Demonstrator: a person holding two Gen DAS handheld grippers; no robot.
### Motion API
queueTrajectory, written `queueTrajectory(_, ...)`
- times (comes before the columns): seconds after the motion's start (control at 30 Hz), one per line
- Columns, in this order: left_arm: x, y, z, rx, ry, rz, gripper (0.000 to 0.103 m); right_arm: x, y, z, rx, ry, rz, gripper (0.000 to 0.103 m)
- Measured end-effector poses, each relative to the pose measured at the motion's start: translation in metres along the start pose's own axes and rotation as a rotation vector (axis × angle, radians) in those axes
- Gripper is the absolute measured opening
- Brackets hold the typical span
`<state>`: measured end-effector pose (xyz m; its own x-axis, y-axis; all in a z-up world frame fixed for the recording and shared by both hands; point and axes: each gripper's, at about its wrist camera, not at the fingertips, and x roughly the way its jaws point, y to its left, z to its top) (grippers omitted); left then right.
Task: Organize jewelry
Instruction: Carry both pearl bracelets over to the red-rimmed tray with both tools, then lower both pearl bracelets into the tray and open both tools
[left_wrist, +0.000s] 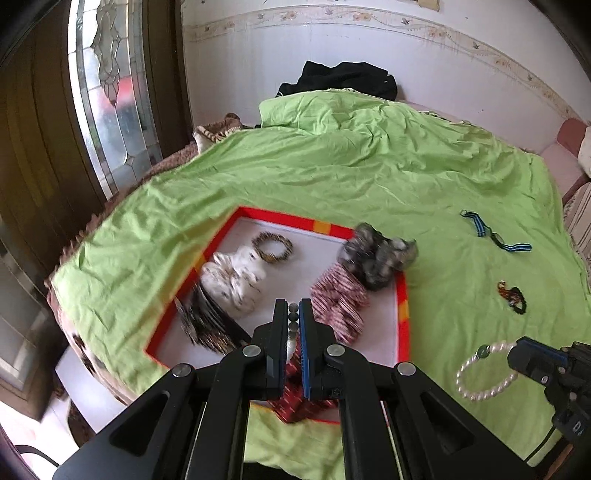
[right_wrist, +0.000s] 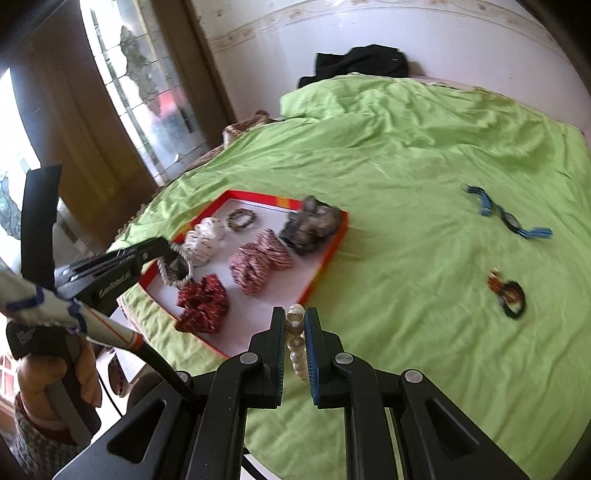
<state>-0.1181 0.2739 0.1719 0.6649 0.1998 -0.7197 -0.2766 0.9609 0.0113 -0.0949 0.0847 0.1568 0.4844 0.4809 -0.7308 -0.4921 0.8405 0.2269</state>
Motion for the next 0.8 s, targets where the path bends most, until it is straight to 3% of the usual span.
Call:
queueTrajectory(0.27, 0.026, 0.018, 0.042, 0.016, 0.062, -0.085, 0.006, 0.025, 0.03, 0.018, -0.072, 0.007, 0.06, 0.011)
queueTrajectory(0.43, 0.06, 0.019, 0.054, 0.018, 0.146, -0.174, 0.006, 0.044, 0.043, 0.023, -0.093, 0.03, 0.104, 0.011)
queueTrajectory(0.63, 0.1, 0.02, 0.047, -0.004, 0.225, -0.178, 0.006, 0.071, 0.055, 0.02, -0.094, 0.074, 0.187, 0.011)
queueTrajectory(0.8, 0.126, 0.028, 0.037, -0.021, 0.28, -0.11, 0.006, 0.102, 0.05, 0.013, -0.071, 0.134, 0.185, 0.011)
